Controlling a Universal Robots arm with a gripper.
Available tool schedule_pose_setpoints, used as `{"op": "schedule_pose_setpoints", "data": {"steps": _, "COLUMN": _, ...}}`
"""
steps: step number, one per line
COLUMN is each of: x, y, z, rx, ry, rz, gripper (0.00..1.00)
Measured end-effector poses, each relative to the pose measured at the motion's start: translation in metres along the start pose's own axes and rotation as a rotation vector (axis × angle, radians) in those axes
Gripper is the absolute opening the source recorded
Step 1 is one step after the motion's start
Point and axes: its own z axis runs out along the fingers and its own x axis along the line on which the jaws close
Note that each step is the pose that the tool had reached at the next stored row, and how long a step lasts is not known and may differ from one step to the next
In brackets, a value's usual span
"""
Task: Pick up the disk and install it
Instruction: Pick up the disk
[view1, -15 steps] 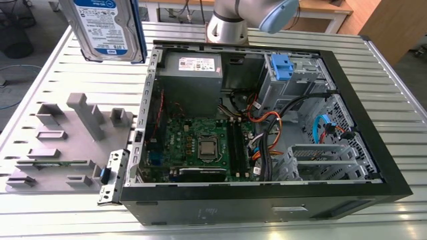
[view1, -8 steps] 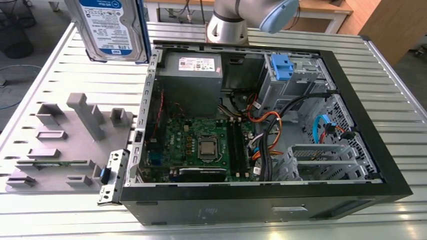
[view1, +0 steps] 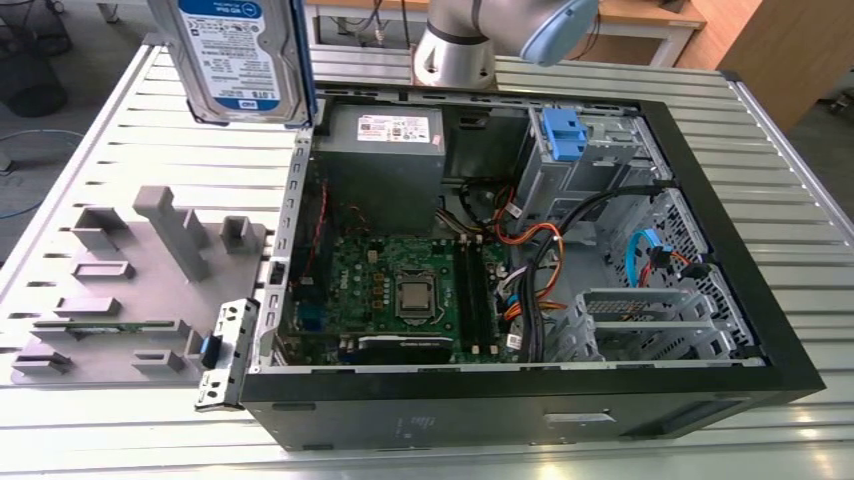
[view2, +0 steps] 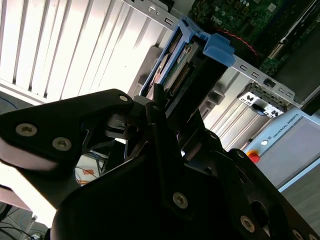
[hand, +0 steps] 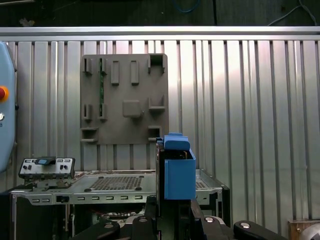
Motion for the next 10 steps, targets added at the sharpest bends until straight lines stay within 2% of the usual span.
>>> {"op": "schedule_pose_setpoints", "data": {"steps": 6, "x": -0.0003, "y": -0.0097, "z": -0.0003, "rx": 0.0, "ry": 0.0, "rz": 0.0, "gripper": 0.35}}
{"op": "schedule_pose_setpoints", "data": {"steps": 10, "x": -0.0007, "y": -0.0198, "z": -0.0007, "rx": -0.0001, "ry": 0.0001, "rz": 0.0, "gripper": 0.35}}
